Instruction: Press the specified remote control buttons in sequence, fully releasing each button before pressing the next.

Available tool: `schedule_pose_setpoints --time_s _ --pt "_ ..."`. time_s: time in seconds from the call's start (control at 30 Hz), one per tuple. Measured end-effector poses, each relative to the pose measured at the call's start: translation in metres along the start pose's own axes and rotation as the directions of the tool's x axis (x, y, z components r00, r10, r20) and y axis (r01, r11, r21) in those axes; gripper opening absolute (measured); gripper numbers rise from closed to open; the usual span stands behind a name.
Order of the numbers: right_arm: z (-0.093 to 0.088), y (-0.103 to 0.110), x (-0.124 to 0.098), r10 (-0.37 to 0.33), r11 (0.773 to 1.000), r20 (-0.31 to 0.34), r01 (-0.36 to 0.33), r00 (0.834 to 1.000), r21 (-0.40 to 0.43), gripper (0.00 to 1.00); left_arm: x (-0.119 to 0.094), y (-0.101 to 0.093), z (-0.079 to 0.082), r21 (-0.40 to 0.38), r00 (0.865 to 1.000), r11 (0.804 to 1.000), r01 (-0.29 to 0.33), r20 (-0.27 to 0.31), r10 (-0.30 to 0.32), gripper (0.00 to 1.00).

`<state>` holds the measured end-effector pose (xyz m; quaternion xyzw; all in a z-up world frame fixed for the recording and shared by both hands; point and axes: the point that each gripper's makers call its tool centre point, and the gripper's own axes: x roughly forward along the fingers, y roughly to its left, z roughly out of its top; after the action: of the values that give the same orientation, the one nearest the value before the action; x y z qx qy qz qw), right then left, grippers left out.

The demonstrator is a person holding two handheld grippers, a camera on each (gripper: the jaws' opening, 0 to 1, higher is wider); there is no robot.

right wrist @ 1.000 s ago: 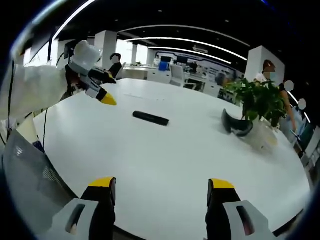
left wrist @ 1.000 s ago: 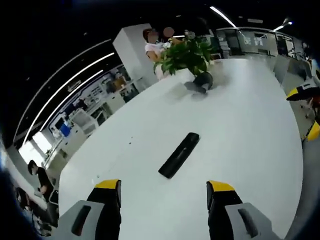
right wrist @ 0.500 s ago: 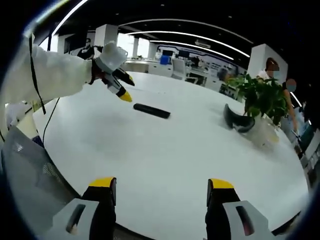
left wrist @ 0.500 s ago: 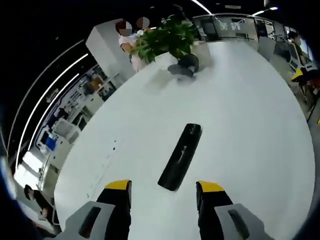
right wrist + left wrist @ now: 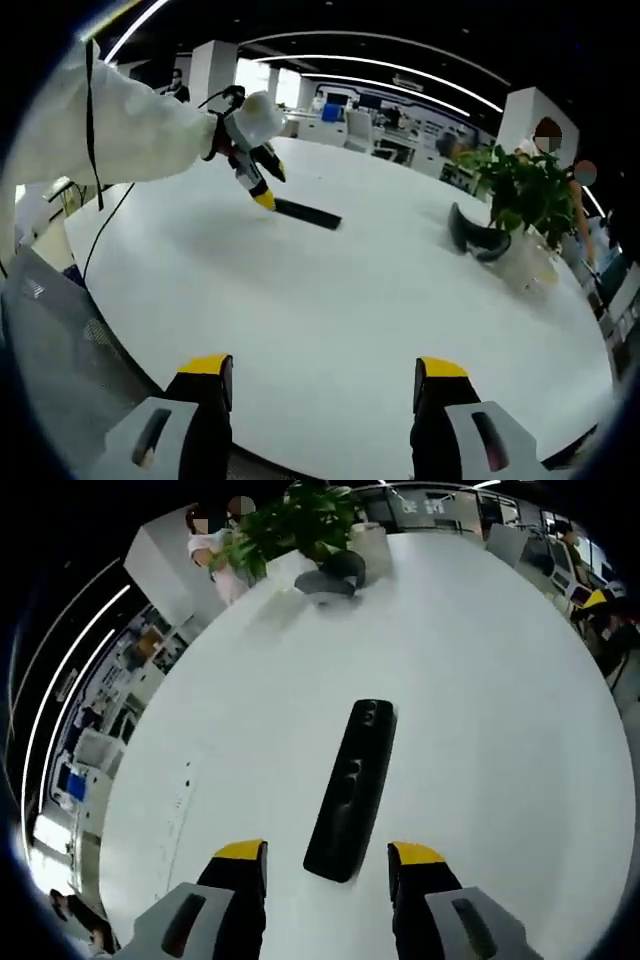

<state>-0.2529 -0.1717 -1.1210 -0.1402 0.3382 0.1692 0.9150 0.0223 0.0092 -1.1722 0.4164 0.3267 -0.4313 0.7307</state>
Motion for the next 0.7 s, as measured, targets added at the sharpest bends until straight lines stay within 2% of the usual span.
schedule_pose_setpoints --time_s 0.07,0.23,0.27,0.43,0.47,0.6,0.7 --pt "-0.001 0.000 0.000 0.001 1.000 -0.003 -0.001 1.000 -0.001 0.73 0.004 -0.004 -0.005 0.010 0.998 0.999 0.046 -0.038 -0.046 0.47" --pt "-0.002 -0.001 0.001 -0.004 1.000 -0.010 0.003 1.000 -0.002 0.73 0.010 -0.007 -0.009 0.047 0.994 0.996 0.078 -0.076 -0.075 0.47" --pt "-0.002 -0.001 0.001 -0.005 1.000 -0.013 0.005 1.000 0.000 0.73 0.010 -0.006 -0.005 0.044 0.995 0.995 0.085 -0.059 -0.082 0.47" --pt "-0.003 0.000 0.001 -0.001 1.000 -0.018 0.001 1.000 -0.005 0.73 0.014 -0.008 -0.005 0.075 0.984 0.985 0.153 -0.100 -0.145 0.45" --pt "-0.003 0.000 0.001 0.000 1.000 -0.018 0.000 1.000 -0.005 0.73 0.015 -0.010 -0.005 0.084 0.978 0.978 0.190 -0.108 -0.181 0.44" --pt "-0.004 0.000 0.001 0.000 1.000 -0.022 -0.001 1.000 -0.009 0.73 0.017 -0.006 -0.005 0.063 0.966 0.971 0.231 -0.134 -0.221 0.47" --pt "-0.004 -0.001 0.001 -0.003 1.000 -0.022 0.003 1.000 -0.004 0.72 0.020 -0.008 -0.006 0.058 0.949 0.956 0.286 -0.155 -0.275 0.46"
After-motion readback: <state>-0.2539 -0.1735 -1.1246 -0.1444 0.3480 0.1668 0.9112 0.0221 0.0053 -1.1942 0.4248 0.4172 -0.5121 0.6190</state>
